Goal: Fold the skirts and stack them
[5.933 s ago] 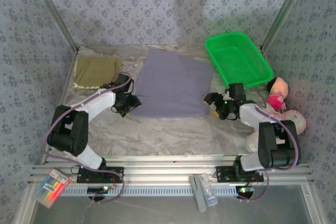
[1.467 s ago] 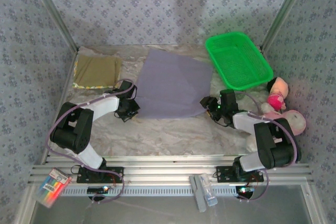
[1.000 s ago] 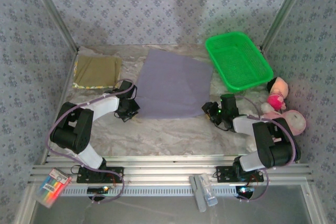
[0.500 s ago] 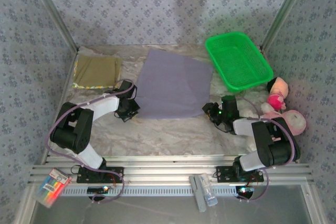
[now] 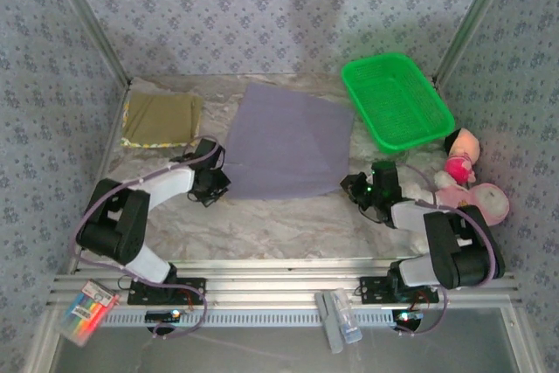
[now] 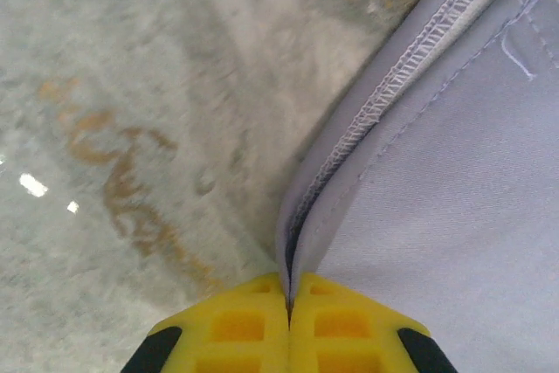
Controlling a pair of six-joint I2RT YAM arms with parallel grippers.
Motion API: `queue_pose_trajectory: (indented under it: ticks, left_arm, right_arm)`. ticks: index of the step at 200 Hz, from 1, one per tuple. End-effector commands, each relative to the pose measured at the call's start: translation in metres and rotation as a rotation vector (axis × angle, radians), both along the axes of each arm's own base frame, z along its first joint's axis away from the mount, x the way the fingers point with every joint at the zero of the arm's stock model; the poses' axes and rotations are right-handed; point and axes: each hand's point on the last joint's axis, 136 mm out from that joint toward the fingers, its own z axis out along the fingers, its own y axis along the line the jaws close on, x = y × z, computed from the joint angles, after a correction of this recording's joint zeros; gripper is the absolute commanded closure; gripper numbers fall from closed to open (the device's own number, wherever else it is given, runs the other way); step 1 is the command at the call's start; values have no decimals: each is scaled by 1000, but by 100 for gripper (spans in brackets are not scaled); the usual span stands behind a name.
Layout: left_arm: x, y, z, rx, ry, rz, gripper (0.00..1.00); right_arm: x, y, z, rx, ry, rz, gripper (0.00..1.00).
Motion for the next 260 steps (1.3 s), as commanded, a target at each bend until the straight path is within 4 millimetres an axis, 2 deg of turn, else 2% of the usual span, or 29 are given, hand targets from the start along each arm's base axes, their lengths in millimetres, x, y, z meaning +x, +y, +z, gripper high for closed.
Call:
queue_pose_trajectory:
  ticks: [1, 8, 30, 54, 75, 90, 121, 138, 162, 197, 213, 260]
  left_arm:
    - [-24, 5, -1, -48, -4, 99, 100]
    - [-32, 6, -1, -55, -3, 115, 100]
    - [-55, 17, 7, -21, -7, 144, 100]
    - [-64, 32, 40, 40, -100, 159, 100]
    - [-60, 38, 70, 26, -190, 190, 100]
    - [-44, 39, 98, 24, -273, 181, 100]
    - [6, 38, 162, 73, -425, 107, 100]
    - [39, 35, 188, 111, -507, 57, 100]
    - [84, 29, 213, 103, -568, 15, 100]
    - [133, 21, 223, 148, -594, -41, 100]
    - [151, 18, 223, 142, -594, -59, 100]
    - [187, 8, 210, 117, -560, -108, 100]
  right_arm:
    - [-26, -5, -17, 9, 140, 26, 95]
    - [-32, -6, -18, 15, 172, 41, 100]
    - [-50, -3, -18, 18, 256, 104, 100]
    - [-69, -6, -13, -25, 338, 134, 100]
    - [-68, -12, 5, -45, 334, 95, 100]
    - [-48, -15, 28, -41, 267, 31, 100]
    - [9, -21, 74, -15, 96, -88, 100]
    - [42, -24, 95, -31, 13, -123, 100]
    - [81, -28, 111, -50, -48, -184, 100]
    - [126, -26, 122, -98, -67, -189, 100]
    - [143, -22, 119, -74, -76, -174, 97]
    - [168, -14, 100, -75, -20, -153, 96]
